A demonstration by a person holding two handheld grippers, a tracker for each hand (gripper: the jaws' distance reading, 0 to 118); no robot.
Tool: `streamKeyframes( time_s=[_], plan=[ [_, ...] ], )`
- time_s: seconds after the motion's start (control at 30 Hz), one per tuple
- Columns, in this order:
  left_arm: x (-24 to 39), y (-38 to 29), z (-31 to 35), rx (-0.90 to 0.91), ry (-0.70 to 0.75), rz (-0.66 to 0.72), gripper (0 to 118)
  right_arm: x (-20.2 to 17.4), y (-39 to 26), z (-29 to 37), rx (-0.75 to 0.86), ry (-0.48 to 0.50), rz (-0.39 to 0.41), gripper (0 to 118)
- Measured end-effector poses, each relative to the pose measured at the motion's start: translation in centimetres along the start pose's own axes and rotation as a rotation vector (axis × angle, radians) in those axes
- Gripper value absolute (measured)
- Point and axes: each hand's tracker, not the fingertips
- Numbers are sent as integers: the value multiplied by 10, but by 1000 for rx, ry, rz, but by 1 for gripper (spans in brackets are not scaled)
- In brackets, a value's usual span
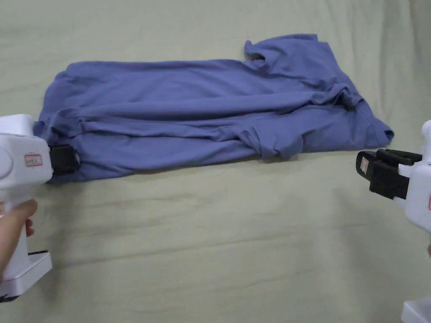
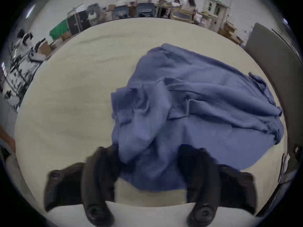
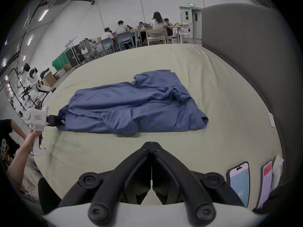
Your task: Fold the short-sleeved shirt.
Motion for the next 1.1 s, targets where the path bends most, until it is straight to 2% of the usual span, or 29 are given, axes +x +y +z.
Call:
streamKeyframes(
  time_s=[0.03,0.07,0.1,0.17,0.2,0.23,0.27,0.3,0.33,0.43,0.47,0.5,0.53,0.57,0.6,0.67,0.73,0.83,0.9,0.97,1.1],
  plan=[
    [1,3,3,32,-15,-1,0,0,2,-4,-4,3,4,3],
    [-1,3,7,69,4,26,0,1,4,-10,-10,6,6,3],
    [3,7,11,-9,-44,40,0,1,8,-15,-18,13,8,3],
    [8,7,24,65,0,-8,0,5,19,-23,-21,17,4,3],
    [6,6,29,81,-11,-1,0,9,26,-28,-25,15,-4,14],
    [5,11,33,77,-24,19,0,14,32,-34,-53,2,-25,54],
    [3,11,34,81,-37,48,0,23,38,-48,-102,-37,-39,105],
    [1,10,35,85,-43,58,0,33,40,-65,-147,-48,-46,118],
    [0,8,35,89,-43,61,0,41,41,-73,-122,-37,-56,118],
    [-5,11,26,70,-49,71,0,76,47,-113,-212,-71,-187,116],
    [-5,11,23,61,-48,71,0,80,44,-122,-229,-51,-219,104],
    [-3,13,20,53,-44,68,0,82,41,-128,-218,-21,-240,64],
    [-3,14,18,47,-42,66,0,79,41,-128,-212,-30,-205,39],
    [-3,14,17,43,-42,60,0,72,41,-126,-190,-75,-121,27],
    [-3,16,15,39,-43,56,0,65,42,-121,-143,-26,-105,14],
    [-2,19,17,36,-44,54,0,55,45,-120,-160,-5,-99,13],
    [-7,22,23,37,-59,64,0,54,50,-122,-173,-3,-60,12],
    [-18,27,43,70,-93,90,0,63,58,-104,-141,47,-109,12],
    [-16,29,63,82,-56,25,0,68,62,-78,-110,59,-107,12],
    [-15,26,79,93,-52,13,0,72,62,-58,-95,113,-125,12],
    [-16,5,111,98,-19,-10,0,67,45,-15,-90,87,-75,12]
  ],
)
